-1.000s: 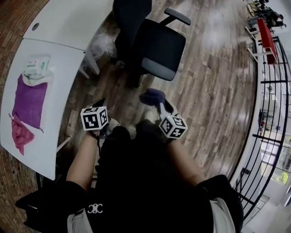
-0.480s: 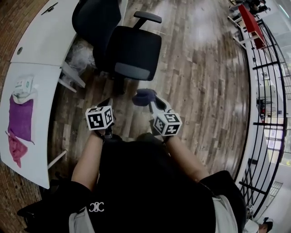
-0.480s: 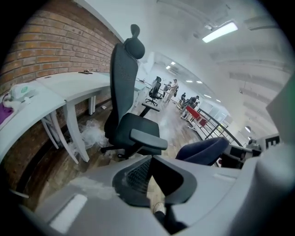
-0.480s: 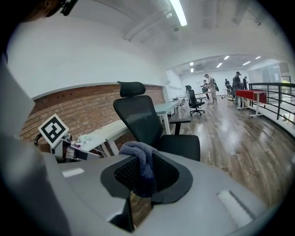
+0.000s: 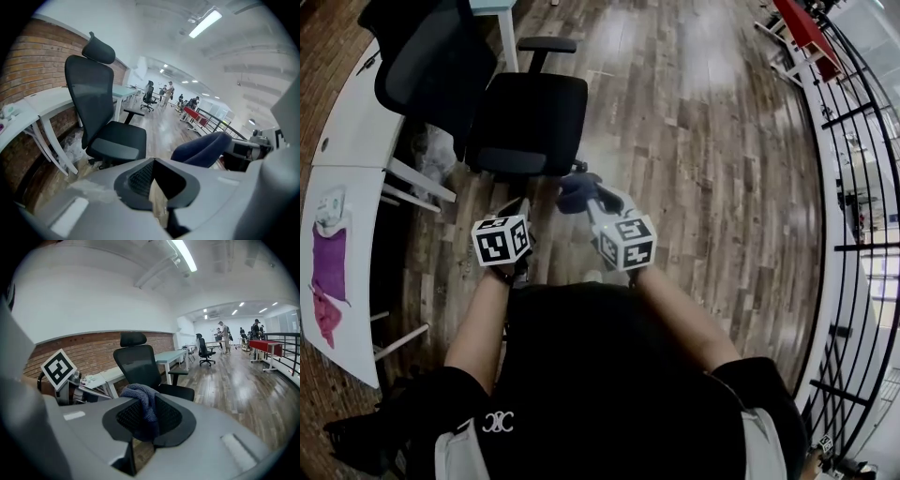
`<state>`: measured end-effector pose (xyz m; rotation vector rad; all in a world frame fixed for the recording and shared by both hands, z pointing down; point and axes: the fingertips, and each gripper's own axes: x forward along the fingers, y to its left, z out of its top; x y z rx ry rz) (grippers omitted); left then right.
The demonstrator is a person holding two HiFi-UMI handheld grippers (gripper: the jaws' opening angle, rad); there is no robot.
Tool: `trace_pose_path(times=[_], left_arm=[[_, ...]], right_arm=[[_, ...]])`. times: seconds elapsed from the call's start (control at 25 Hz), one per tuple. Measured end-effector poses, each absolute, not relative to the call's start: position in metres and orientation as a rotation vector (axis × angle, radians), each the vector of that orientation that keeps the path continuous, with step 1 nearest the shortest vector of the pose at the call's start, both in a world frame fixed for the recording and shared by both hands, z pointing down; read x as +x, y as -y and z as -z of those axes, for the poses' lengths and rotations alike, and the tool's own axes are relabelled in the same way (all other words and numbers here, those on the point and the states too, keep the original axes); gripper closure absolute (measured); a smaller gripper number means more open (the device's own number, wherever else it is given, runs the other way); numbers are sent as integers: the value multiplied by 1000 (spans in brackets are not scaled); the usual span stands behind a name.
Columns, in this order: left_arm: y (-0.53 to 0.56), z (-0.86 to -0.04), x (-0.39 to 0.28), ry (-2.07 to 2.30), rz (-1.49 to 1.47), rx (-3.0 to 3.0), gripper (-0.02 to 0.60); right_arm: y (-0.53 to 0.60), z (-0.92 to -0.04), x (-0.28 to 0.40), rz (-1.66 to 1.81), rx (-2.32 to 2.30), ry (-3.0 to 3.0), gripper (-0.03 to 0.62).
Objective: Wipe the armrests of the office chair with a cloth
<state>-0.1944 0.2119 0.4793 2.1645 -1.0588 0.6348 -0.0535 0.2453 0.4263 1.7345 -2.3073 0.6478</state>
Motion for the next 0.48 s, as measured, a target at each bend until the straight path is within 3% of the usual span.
trace_pose_path(times=[0.48], left_arm=[[-207, -483, -48, 916, -775, 2251, 583]], right_arm=[[-247, -418, 69, -674, 1695, 2319, 531]])
